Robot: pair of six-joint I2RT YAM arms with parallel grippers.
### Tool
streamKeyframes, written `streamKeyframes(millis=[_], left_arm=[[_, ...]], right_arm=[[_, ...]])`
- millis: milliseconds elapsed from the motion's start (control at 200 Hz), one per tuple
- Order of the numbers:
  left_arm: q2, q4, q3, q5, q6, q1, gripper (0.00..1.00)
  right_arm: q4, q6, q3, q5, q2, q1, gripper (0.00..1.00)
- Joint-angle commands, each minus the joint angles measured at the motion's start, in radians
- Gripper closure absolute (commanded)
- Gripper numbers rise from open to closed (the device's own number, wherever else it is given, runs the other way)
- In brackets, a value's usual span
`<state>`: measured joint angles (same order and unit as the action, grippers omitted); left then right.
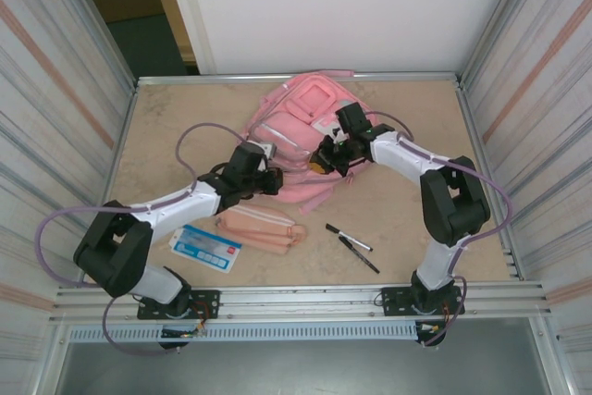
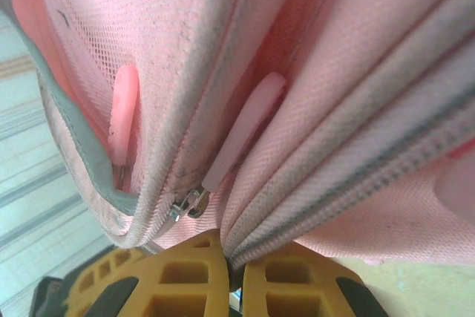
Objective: Pack the student bag
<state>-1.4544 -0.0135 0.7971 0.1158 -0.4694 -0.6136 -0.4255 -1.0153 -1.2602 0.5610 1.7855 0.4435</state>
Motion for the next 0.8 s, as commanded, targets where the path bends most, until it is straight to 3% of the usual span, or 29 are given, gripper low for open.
streamKeyframes(millis=[0, 246, 396, 536, 671, 792], left_arm=[[0.031, -0.058, -0.052, 0.074, 0.093, 0.082, 1.00], [-0.044, -0.015, 0.043, 0.228, 0.226, 0.075, 1.00], [-0.082, -0.054, 0.079, 0.252, 0.191, 0.014, 1.00], [-0.161, -0.053, 0.169, 0.260, 0.162, -0.030, 1.00], [-0.212, -0.082, 0.220, 0.276, 0.118, -0.044, 1.00], [-0.244, -0.110, 0.238, 0.274, 0.091, -0.057, 1.00]], right_arm=[[-0.079, 0.142, -0.049, -0.036, 0.013, -0.073, 1.00], [-0.076, 0.129, -0.193, 0.004, 0.165, -0.162, 1.00], [-0.035, 0.044, -0.255, 0.024, 0.244, -0.183, 0.71], [0.031, -0.058, -0.167, 0.029, 0.171, -0.181, 0.43], [0.045, -0.126, -0.038, 0.010, 0.043, -0.183, 0.35], [0.025, -0.203, 0.076, -0.054, -0.075, -0.154, 0.35]])
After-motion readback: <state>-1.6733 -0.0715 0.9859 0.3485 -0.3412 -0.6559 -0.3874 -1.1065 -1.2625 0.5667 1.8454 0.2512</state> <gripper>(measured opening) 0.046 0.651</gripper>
